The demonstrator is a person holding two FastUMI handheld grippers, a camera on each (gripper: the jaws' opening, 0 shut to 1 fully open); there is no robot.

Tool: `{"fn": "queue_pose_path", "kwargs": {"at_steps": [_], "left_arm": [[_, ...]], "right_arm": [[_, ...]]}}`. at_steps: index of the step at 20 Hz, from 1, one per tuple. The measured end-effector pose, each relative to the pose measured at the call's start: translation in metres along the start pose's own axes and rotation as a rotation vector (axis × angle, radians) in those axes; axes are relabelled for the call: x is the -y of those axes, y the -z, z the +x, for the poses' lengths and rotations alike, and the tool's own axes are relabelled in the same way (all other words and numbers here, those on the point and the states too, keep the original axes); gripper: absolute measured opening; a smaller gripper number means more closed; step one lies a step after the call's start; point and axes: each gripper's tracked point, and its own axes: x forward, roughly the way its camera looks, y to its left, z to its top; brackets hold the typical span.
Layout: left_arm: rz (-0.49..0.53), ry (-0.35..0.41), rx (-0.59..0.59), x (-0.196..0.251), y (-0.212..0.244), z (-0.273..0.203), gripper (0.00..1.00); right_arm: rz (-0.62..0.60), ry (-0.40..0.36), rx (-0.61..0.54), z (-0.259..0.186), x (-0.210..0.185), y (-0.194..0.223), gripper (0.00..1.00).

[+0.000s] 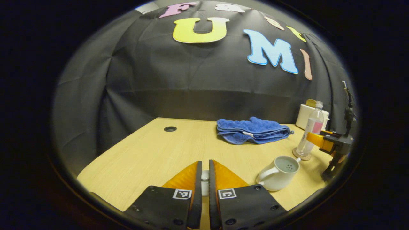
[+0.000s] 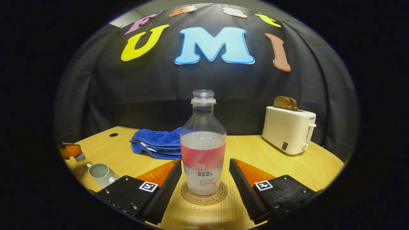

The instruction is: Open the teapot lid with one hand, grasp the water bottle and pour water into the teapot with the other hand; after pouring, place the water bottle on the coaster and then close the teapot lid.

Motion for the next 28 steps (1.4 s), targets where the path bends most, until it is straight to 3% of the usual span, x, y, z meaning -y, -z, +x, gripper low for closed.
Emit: {"fn": "queue_pose_path", "kwargs": {"at_steps": [10,28], "left_arm": [[0.012,0.018,0.036,0.015,-0.013,-0.005,0.17],[0.014,0.198,0.097,0.142,-0.042,-0.008,0.17]], "right_arm": [[-0.018,0.049,0.077,-0.047,0.017,-0.008,0.94],[0.021,0.076,0.089,-0.090,0.053,-0.006,0.94]]}}
